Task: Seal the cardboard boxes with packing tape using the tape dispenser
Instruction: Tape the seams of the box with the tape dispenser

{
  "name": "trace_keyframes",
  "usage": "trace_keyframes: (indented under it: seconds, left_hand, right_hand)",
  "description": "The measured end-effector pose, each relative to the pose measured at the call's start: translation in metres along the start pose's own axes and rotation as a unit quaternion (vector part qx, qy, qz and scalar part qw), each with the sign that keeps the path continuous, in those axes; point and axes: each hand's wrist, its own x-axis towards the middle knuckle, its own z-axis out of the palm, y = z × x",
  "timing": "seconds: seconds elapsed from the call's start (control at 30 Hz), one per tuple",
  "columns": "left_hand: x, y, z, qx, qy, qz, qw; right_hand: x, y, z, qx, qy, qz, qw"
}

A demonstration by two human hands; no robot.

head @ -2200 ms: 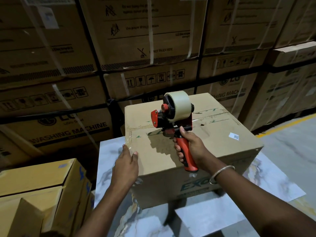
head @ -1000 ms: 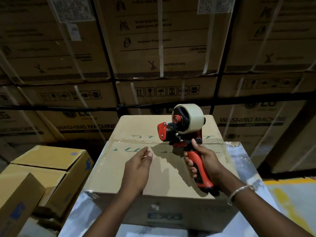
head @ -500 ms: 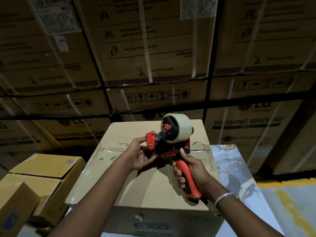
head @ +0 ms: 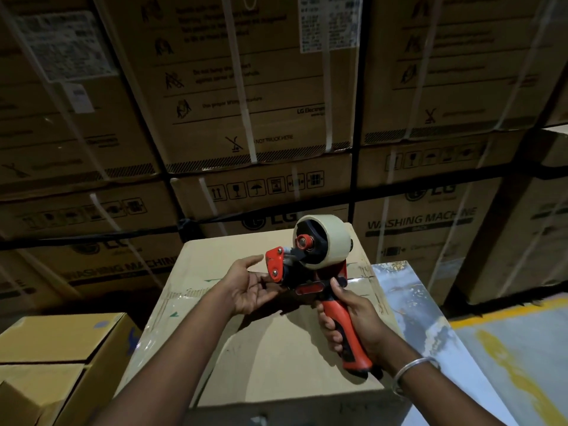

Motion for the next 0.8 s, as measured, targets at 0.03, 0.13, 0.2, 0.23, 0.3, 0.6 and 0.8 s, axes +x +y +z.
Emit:
trace_keyframes:
  seconds: [0.03,0.13,0.2,0.23,0.3,0.6,0.8]
  left_hand:
    - [0.001,0.002,0.000,0.008,0.002,-0.005,1.000]
    - [0.007,0.008,0.001,0.054,0.023,-0.017,0.998]
    - [0.012,0.011,-0.001,0.106,0.034,-0.029,0.993]
    - [0.014,0.013,-0.003,0.129,0.041,-0.030,0.990]
    - [0.018,0.018,-0.004,0.170,0.059,-0.020,0.983]
    - [0.042,0.035,0.024,0.389,0.048,0.087,0.916]
    - [0.076,0.041,0.075,0.481,0.039,0.146,0.863]
  right_hand:
    - [0.000,0.000,0.001,-0.001,0.003,-0.003,1.000]
    - [0.000,0.001,0.003,-0.003,0.017,-0.009,1.000]
    - [-0.001,0.001,0.004,-0.001,0.028,-0.012,1.000]
    - [-0.002,0.001,0.005,0.000,0.032,-0.015,0.999]
    - [-0.002,0.001,0.007,-0.005,0.040,-0.023,0.999]
    - [-0.008,0.002,0.012,-0.082,0.116,-0.073,0.987]
    - [-0.016,-0.009,-0.001,-0.097,0.202,-0.103,0.969]
